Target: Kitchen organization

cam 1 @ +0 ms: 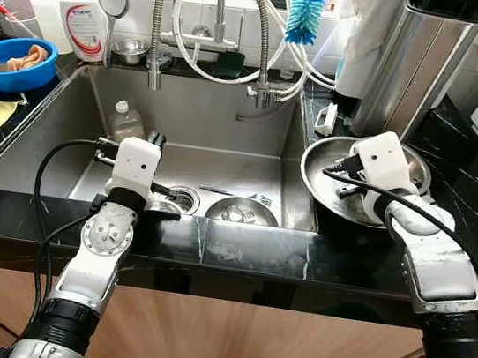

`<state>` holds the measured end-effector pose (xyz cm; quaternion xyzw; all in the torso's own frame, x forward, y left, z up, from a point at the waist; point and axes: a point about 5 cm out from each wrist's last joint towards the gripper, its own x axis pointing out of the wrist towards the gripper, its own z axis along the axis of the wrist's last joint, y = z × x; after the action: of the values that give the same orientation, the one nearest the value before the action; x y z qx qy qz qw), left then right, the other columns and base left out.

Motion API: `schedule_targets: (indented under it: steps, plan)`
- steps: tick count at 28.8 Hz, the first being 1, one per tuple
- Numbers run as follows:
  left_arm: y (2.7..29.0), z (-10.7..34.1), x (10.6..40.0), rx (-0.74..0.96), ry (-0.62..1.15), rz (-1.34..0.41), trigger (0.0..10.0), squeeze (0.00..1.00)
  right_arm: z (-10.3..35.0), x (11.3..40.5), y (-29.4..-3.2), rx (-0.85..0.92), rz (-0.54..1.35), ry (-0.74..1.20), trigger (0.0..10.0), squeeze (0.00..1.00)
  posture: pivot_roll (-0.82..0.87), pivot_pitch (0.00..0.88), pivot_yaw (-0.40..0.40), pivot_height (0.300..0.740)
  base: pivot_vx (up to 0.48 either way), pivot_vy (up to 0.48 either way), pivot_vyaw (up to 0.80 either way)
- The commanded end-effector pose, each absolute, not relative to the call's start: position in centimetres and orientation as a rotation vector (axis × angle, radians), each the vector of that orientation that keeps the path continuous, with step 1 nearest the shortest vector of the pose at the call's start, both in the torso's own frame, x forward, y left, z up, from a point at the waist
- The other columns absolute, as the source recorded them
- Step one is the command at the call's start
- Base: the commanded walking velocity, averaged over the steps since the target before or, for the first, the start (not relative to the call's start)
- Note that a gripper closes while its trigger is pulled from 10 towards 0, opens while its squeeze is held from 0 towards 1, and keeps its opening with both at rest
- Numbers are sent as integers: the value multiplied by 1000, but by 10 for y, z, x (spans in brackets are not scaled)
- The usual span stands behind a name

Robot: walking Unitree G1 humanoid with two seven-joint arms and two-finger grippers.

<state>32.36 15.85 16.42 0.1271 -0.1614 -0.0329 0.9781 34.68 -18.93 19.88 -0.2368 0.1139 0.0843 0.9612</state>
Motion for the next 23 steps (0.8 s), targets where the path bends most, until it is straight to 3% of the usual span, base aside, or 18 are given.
schedule_targets:
  steps: [1, 14, 15, 18, 19, 22, 23]
  plan:
    - [161, 166, 324, 273, -325, -68, 10000, 0, 202, 349, -190, -464, 170, 227, 0, 0, -211, 0, 43, 731, 0, 0, 0]
    - [157, 166, 324, 259, -326, -84, 10000, 0, 235, 351, -191, -551, 139, 119, 0, 0, -213, 0, 40, 731, 0, 0, 0]
    - [157, 165, 324, 241, -323, -84, 10000, 0, 241, 351, -190, -579, 135, 99, 3647, 0, -215, 0, 40, 731, 0, 0, 0]
    - [157, 165, 324, 220, -320, -84, 10000, 0, 245, 351, -189, -608, 130, 81, 3647, 0, -215, 0, 40, 731, 0, 0, 0]
    - [156, 165, 324, 223, -322, -82, 10000, 0, 261, 352, -184, -680, 128, -6, 10000, 0, -217, 0, 36, 731, 0, 0, 0]
    - [155, 166, 324, 225, -325, -83, 10000, 0, 280, 350, -162, -600, 219, -169, 10000, 0, -219, 0, 34, 731, 0, 0, 0]
    - [155, 166, 324, 223, -325, -83, 10000, 0, 287, 347, -148, -494, 299, -242, 10000, 0, -219, 0, 34, 731, 0, 0, 0]
